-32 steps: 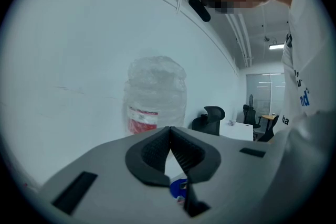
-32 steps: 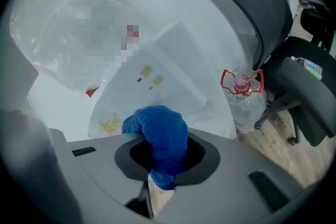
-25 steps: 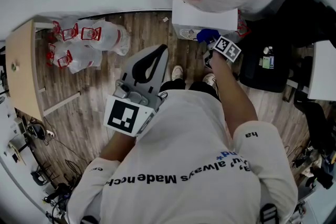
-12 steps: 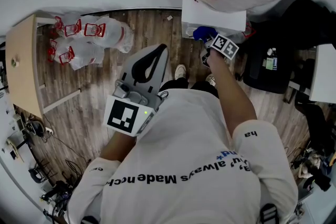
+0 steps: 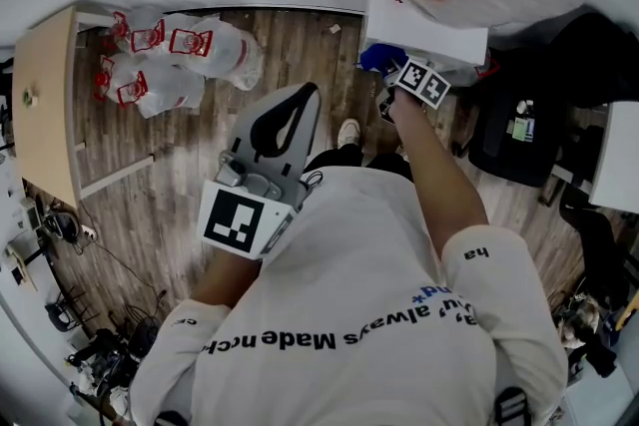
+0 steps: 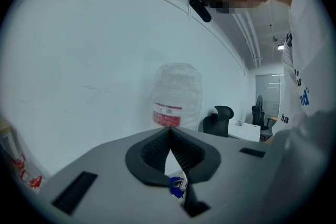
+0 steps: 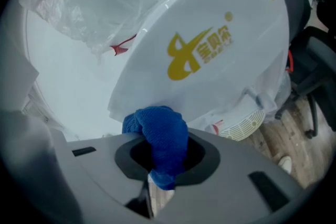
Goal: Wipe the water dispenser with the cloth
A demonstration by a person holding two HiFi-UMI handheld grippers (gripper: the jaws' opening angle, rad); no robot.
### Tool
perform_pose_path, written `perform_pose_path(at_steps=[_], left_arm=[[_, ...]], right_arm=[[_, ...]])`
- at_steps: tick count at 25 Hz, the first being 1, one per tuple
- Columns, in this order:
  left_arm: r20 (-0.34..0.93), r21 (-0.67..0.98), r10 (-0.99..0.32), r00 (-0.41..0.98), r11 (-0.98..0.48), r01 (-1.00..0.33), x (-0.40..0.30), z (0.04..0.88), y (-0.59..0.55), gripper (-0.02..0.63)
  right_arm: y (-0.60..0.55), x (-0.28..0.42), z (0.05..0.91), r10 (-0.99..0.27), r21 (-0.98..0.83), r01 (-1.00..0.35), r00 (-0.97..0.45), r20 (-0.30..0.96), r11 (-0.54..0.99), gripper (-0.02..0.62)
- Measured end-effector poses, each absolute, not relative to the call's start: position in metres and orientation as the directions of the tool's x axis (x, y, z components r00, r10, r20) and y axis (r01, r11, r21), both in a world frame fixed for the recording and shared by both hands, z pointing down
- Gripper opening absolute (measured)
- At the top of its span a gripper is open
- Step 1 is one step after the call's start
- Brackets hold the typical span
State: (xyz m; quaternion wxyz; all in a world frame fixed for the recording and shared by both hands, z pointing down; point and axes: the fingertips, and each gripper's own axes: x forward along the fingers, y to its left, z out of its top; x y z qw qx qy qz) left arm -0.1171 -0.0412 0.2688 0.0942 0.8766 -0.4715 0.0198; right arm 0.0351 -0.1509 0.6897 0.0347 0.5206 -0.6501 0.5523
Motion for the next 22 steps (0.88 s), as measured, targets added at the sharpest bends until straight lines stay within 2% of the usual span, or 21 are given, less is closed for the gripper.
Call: perform_pose_path(at_steps=[10,18,22], left_arm=[[0.154,0.177,-0.822,0.549,-0.524,-0.833,-0.123,0.290,-0.041,0.018],[0.178,0.192,-0.808,0.562,-0.532,-0.825,-0.117,0.318,-0.054,0.018],[0.166,0.184,-0.812,0.559,-0.532,-0.827,-0.117,0.324,-0.059,0.018]], right_arm=[[-0.153,0.005,0.690,-0.638,-0.722,-0.681,-0.504,0.583,-0.121,0.069],[-0.159,-0.015,0.701,-0.678,-0.792,-0.590,-0.518,0.521,-0.158,0.071],[-0.161,-0.019,0.705,-0.697,-0.795,-0.589,-0.509,0.505,-0.146,0.071]])
